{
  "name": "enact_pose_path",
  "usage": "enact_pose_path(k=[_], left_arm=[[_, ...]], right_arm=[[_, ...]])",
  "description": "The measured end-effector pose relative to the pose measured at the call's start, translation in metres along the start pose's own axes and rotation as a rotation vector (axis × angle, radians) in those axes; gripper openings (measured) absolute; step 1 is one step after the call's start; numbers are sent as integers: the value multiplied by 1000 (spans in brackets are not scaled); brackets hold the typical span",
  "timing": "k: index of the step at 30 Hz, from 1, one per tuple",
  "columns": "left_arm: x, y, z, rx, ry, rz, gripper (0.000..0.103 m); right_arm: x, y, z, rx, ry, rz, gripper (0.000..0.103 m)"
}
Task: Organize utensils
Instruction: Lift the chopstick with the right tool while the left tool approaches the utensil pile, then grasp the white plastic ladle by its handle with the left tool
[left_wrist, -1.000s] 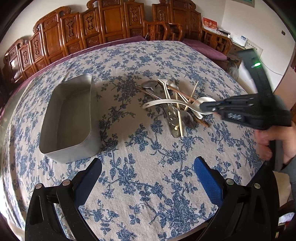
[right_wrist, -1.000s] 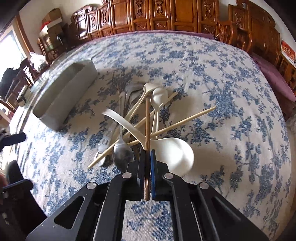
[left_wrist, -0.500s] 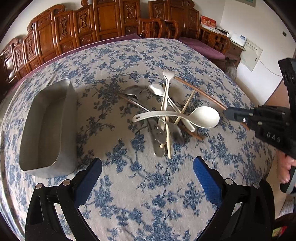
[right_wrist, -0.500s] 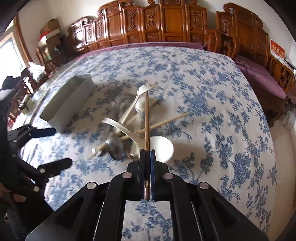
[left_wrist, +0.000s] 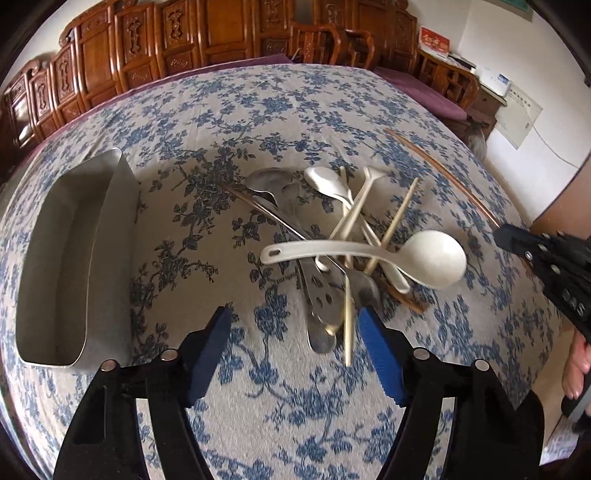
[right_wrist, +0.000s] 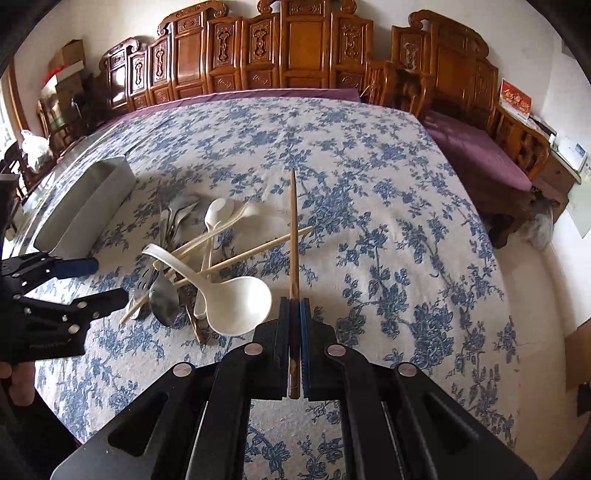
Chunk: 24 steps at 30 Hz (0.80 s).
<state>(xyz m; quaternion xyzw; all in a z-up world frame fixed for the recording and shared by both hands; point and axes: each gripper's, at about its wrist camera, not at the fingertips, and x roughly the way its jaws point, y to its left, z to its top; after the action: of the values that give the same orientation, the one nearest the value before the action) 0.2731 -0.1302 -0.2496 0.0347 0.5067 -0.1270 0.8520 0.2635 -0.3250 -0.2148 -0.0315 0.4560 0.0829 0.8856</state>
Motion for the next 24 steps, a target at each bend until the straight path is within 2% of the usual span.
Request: enact_pose_path(k=[9, 20, 24], left_arm=[[7, 10, 24, 15, -43, 39, 69], [30, 2, 34, 159, -21, 37, 69], [26, -3, 38, 178, -41, -19, 68]], right_arm=[[-3, 1, 0, 0, -5, 31, 6], [-8, 0, 2, 6, -20, 55, 6], [-7, 0, 2, 4, -17, 56, 6]])
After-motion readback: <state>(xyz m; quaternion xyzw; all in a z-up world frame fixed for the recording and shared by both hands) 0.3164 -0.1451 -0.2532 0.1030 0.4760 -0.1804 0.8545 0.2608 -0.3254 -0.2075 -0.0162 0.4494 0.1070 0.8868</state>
